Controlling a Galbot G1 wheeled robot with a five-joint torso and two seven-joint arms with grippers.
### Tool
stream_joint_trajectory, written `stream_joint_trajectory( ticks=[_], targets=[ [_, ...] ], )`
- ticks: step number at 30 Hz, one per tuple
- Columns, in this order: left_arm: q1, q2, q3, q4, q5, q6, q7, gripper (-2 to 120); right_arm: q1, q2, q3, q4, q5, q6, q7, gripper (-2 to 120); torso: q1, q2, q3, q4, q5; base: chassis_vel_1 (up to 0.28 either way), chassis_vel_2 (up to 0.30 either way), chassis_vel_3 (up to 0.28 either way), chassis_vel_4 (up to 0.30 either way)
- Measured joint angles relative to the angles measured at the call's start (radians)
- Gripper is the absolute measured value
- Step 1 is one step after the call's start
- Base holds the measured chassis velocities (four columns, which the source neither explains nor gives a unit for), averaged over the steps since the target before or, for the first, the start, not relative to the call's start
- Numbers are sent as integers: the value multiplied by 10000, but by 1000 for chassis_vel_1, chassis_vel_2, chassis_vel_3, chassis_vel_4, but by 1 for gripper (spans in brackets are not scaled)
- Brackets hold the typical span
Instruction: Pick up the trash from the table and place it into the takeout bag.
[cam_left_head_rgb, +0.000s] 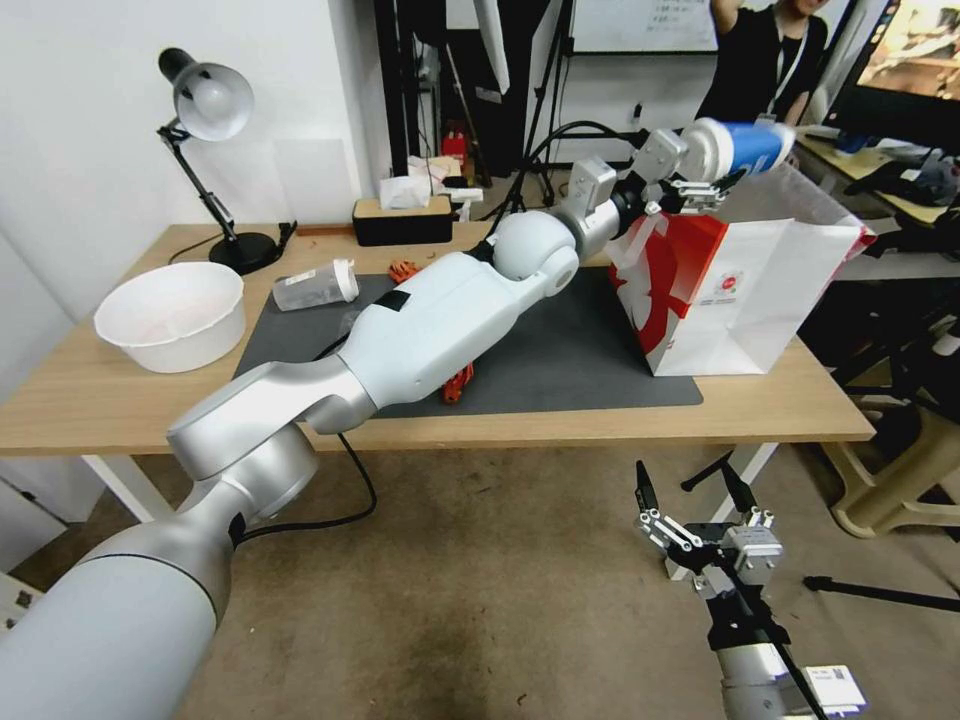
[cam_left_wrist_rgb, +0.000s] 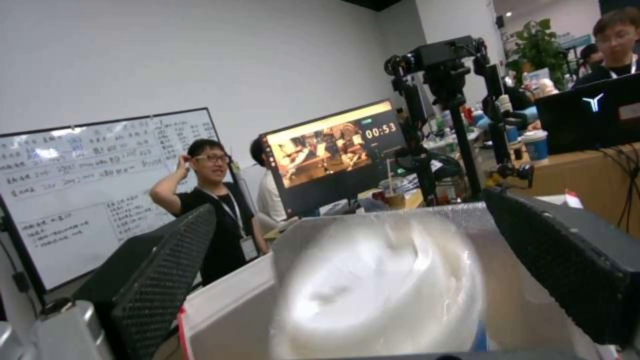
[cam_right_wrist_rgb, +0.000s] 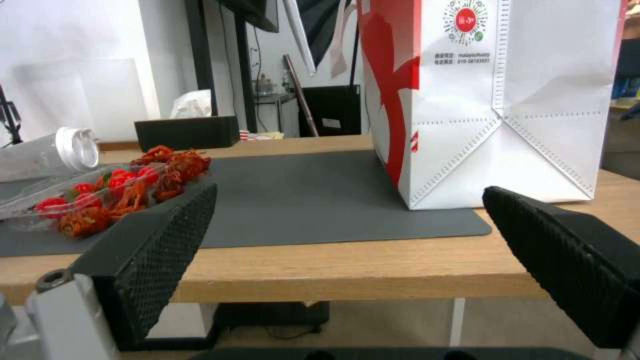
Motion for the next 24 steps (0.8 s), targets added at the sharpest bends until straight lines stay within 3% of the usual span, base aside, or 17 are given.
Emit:
stream_joint_trajectory(
  ticks=[18, 21, 24],
  targets=[
    [148, 182, -179, -295, -72, 78, -405, 100, 25, -22, -8, -13, 7, -28, 0, 100, 0, 0, 0, -3, 0, 0, 0, 0, 0],
    [343, 492, -339, -680, -73, 249, -577, 100, 26, -45, -10, -11, 9, -39, 1, 100, 0, 0, -1, -3, 0, 0, 0, 0, 0],
    [1038, 1413, -820, -1883, -70, 663, -1055, 100, 26, -72, -14, -10, 14, -47, 6, 100, 0, 0, -1, -3, -1, 0, 0, 0, 0]
  ],
)
